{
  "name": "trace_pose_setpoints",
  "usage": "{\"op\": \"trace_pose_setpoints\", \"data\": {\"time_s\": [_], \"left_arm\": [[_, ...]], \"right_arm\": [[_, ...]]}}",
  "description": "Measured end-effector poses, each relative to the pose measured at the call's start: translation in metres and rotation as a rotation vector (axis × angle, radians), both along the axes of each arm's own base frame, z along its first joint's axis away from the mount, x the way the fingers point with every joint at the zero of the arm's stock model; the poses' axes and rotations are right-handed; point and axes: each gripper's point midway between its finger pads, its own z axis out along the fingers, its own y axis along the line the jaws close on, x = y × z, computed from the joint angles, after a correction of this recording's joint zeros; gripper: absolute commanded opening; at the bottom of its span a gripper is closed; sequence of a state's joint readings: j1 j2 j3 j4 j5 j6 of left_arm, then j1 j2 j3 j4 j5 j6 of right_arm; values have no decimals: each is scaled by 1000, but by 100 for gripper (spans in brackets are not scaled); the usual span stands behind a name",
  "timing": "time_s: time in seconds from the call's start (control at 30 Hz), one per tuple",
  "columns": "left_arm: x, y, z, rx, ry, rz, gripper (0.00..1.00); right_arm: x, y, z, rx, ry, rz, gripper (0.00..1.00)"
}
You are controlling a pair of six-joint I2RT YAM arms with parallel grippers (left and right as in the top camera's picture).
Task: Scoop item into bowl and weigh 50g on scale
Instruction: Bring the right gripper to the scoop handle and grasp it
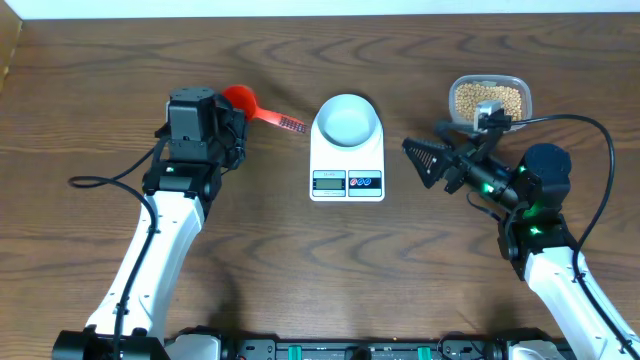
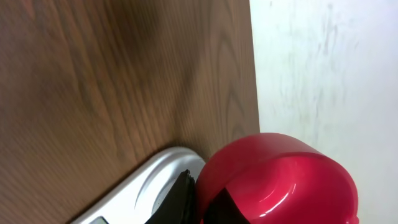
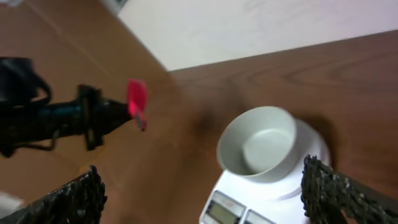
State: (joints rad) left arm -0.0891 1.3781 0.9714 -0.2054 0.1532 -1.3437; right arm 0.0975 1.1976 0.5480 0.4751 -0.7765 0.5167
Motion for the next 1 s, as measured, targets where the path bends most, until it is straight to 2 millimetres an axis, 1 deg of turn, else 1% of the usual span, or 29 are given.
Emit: {"op": "trace_pose_setpoints", "data": {"time_s": [0.07,0.17,0.3,0.4,0.57,0.67,0.83,1.0], "left_arm": [[-1,-6,0,-17,6,-12,7],[-5,-21,-1,-39,15,-45,7],[-9,-43,-1,-53,20,-91,7],[-13,-58,-1,-64,25,-119,7],[-20,-78,-1,-92,36,-145,7],[-23,-88,0,-103,38,-157,7],[-26,-101,2,-108,29,-185,7],[-29,-110,2,-101,28,-203,7]], "right_arm": [[-3,2,1,14,13,20,99],[-4,4,1,24,19,28,99],[-4,6,1,-6,-15,28,91],[-8,18,-1,-34,-44,68,87],[-14,43,-17,-84,-52,119,82],[-13,52,-23,-110,-57,118,75],[-13,62,-23,-122,-92,125,68],[-21,77,-21,-122,-111,163,61]]}}
